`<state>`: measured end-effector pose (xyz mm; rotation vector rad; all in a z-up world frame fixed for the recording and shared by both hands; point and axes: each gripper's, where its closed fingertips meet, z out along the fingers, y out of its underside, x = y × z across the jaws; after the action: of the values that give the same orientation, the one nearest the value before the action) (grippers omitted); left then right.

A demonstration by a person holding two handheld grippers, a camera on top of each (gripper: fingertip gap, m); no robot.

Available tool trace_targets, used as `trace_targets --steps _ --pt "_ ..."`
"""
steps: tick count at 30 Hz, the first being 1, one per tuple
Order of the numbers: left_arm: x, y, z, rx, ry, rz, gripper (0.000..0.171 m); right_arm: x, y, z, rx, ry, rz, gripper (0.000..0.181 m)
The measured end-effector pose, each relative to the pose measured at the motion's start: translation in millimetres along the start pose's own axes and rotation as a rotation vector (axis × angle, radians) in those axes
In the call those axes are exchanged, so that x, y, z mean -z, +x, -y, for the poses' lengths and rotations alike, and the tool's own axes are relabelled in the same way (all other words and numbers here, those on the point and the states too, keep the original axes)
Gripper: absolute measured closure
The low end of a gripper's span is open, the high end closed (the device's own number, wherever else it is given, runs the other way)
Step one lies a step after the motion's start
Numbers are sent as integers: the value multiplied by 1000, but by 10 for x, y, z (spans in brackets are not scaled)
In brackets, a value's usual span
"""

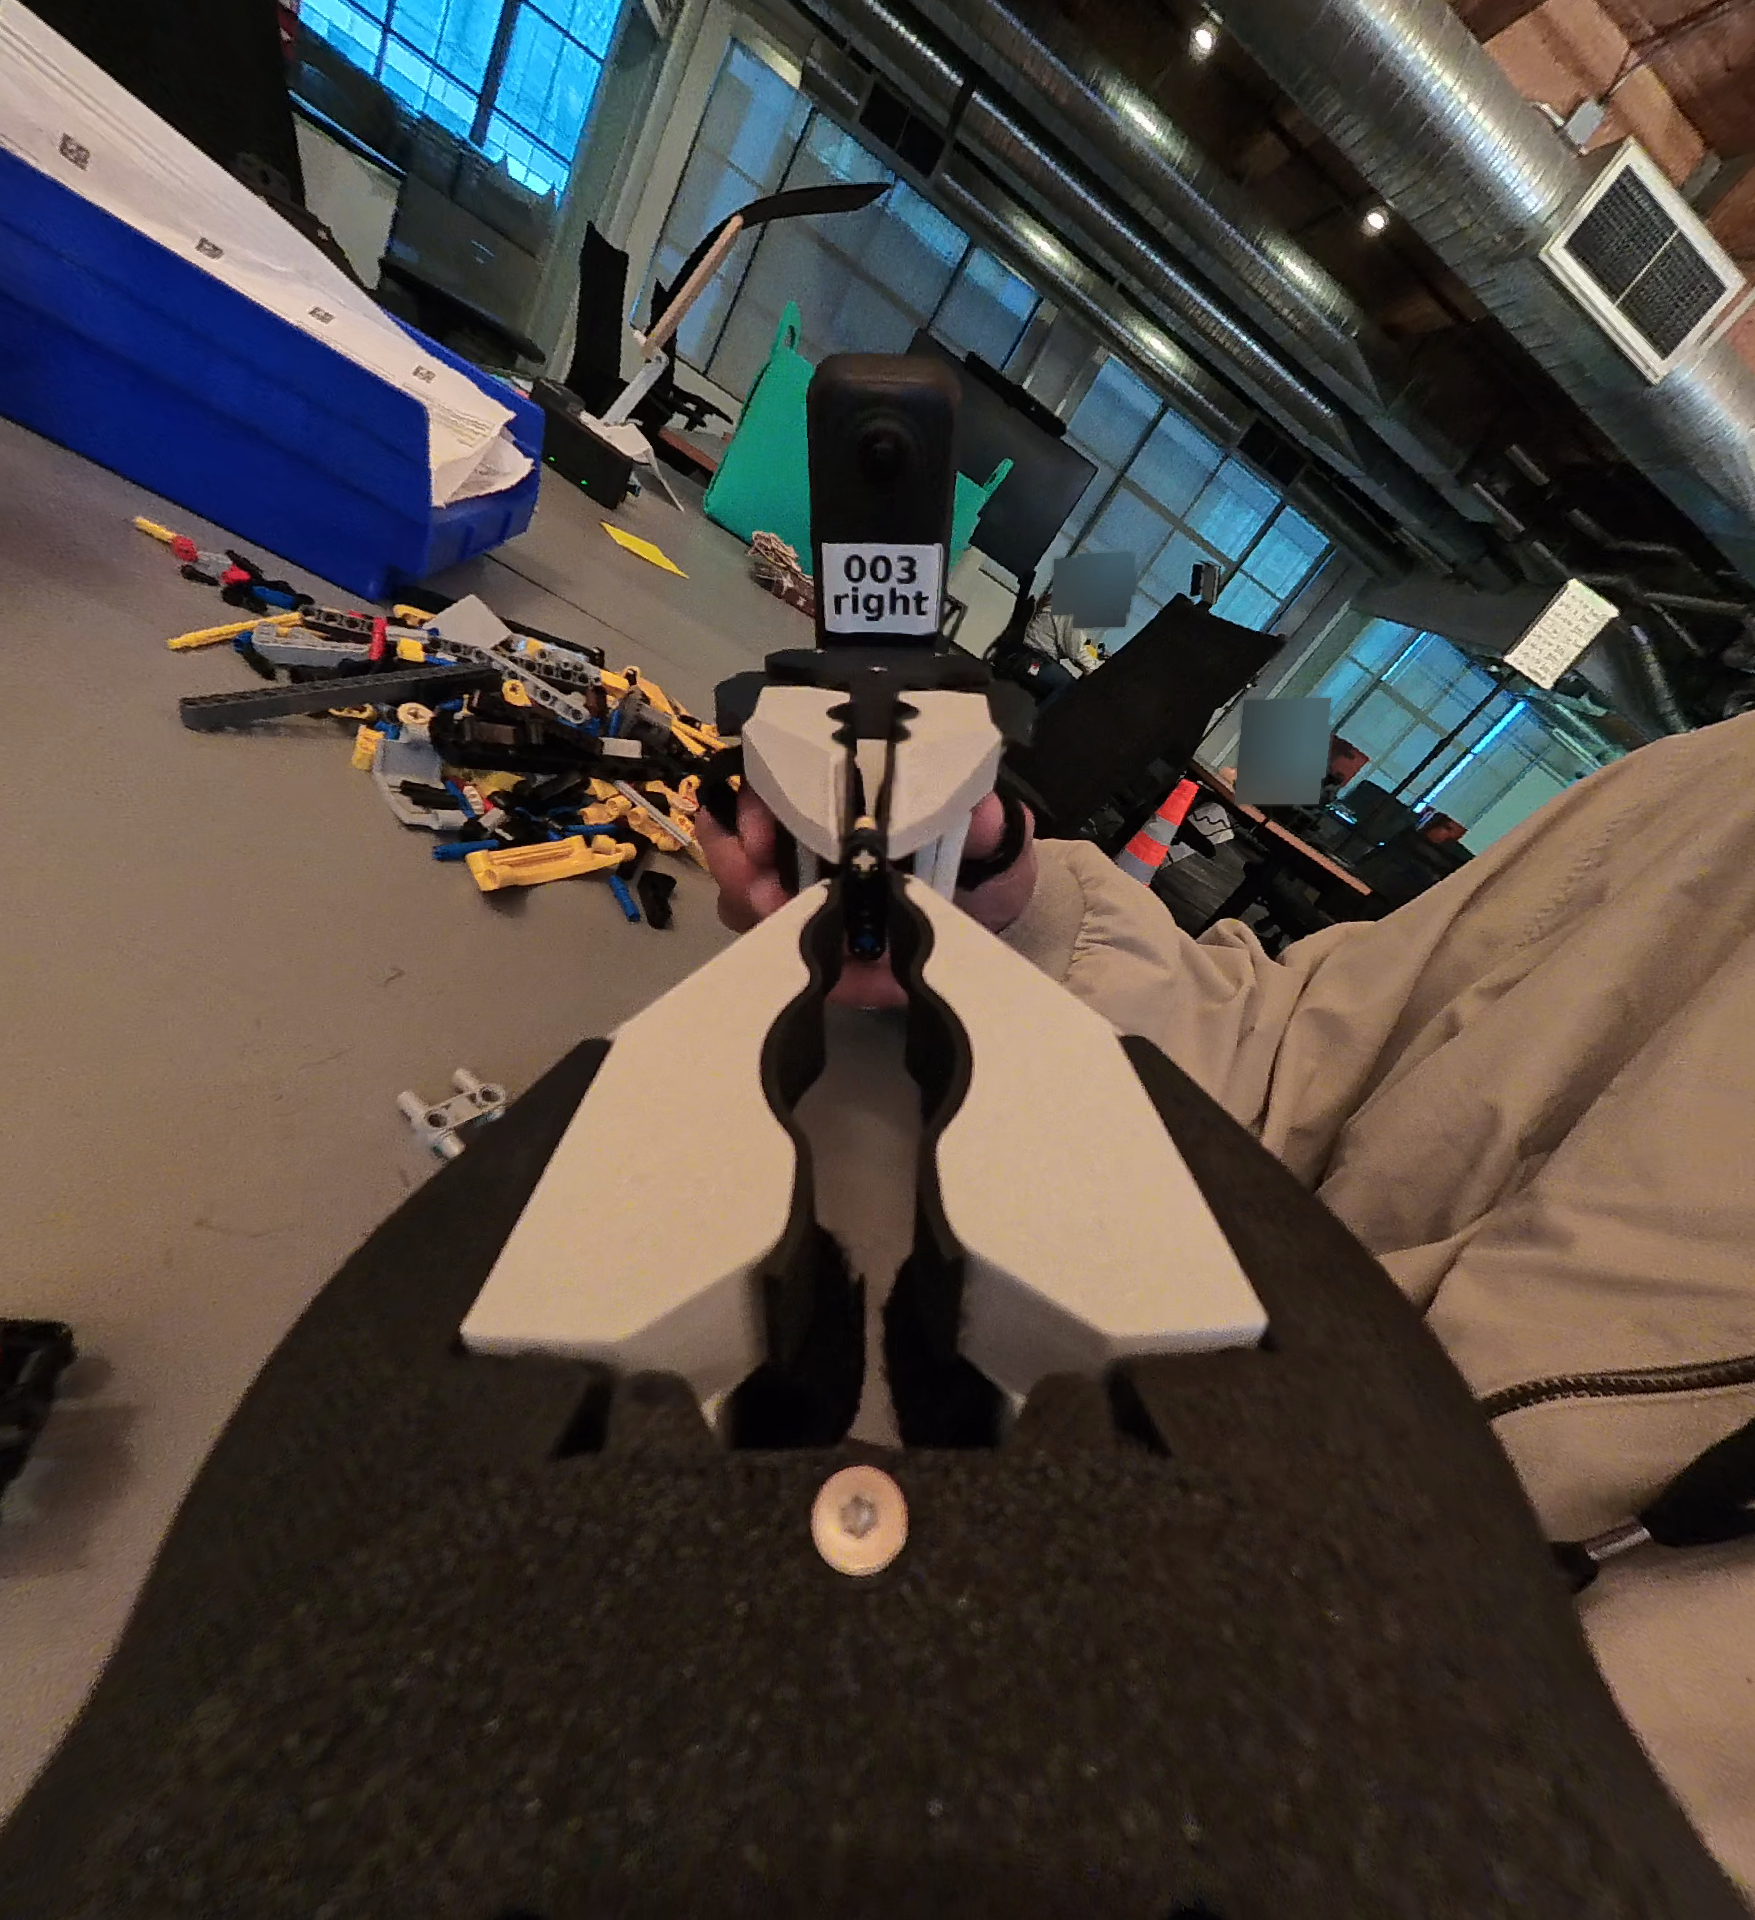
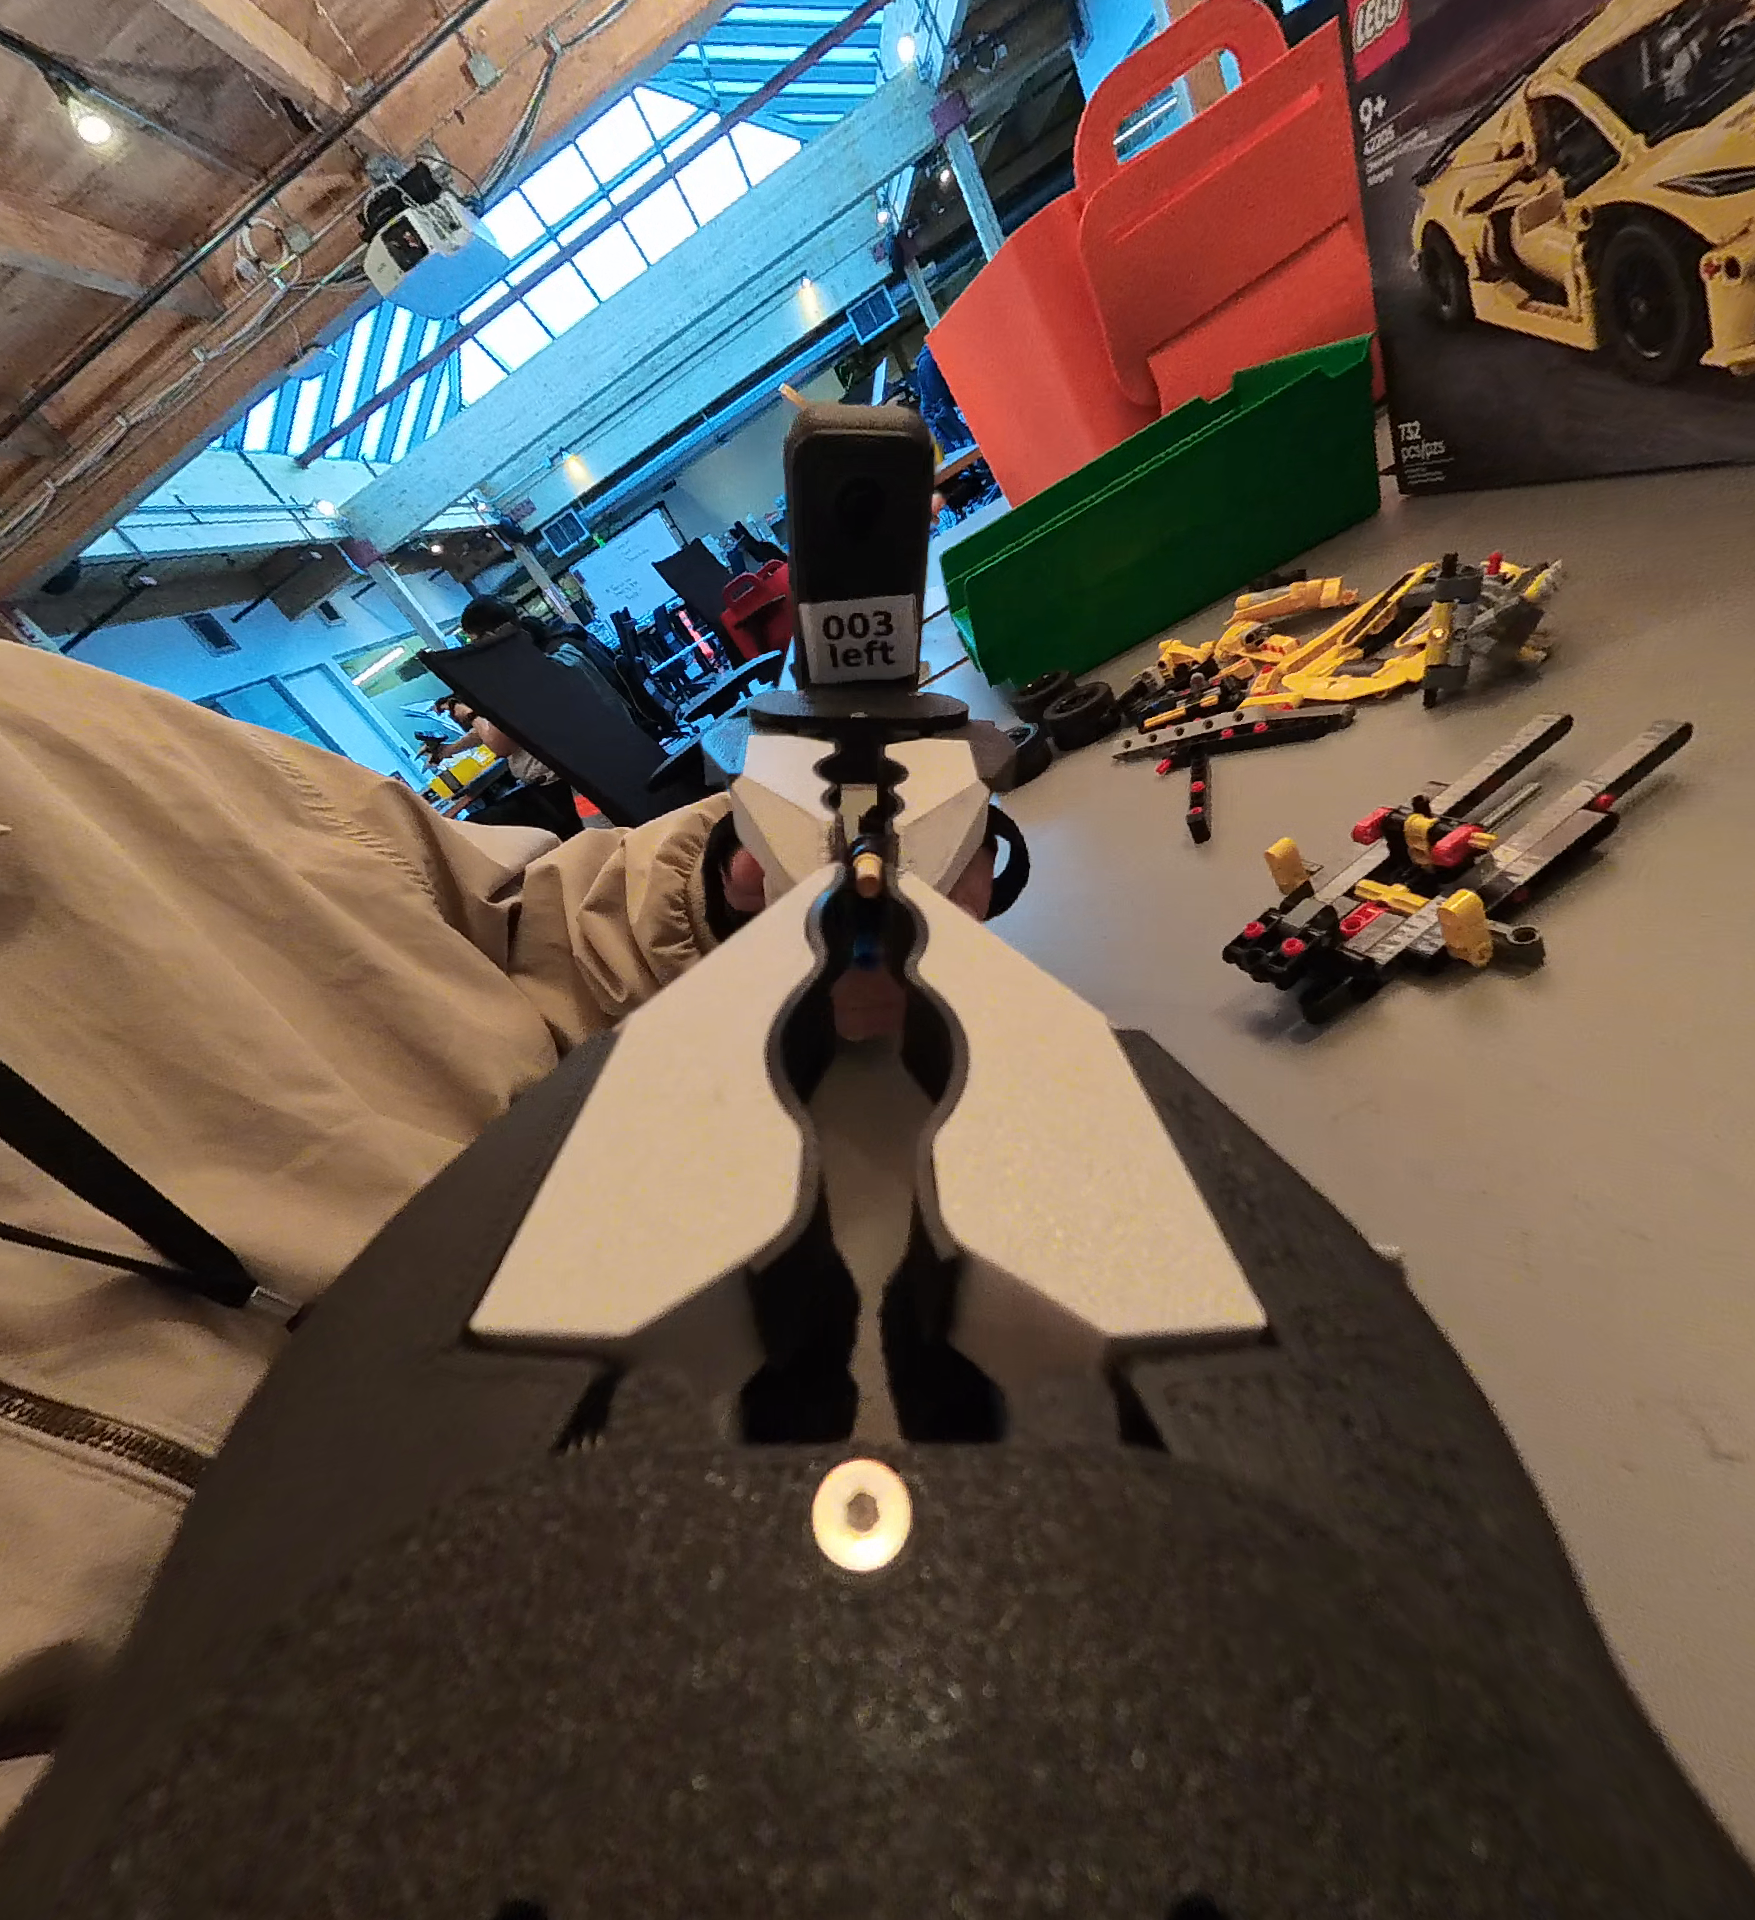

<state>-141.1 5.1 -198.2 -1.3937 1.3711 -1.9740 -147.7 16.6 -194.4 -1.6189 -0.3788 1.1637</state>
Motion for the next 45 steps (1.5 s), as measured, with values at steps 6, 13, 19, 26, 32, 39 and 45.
trace_targets --steps 6,13,19,26,32,39,45 --pt "33 107 144 -100 67 -2 165 -2 -102 92 -18 45 65 180" --pt "1062 -295 975 135 622 67 165 578 250 310 -82 203 -71 181" --pt "829 -423 778 39 423 194 165 1080 952 92 44 -79 -629 178" --pt "782 -513 707 134 411 175 165 2592 1441 -56 57 -287 -1267 178" --pt "846 -563 714 262 464 103 165 2661 1510 -125 2 -278 -1280 165" --pt "629 -343 634 187 386 35 165 935 713 333 73 26 -579 160" --pt "397 -209 465 191 297 -15 165 -211 181 213 43 115 -183 162"
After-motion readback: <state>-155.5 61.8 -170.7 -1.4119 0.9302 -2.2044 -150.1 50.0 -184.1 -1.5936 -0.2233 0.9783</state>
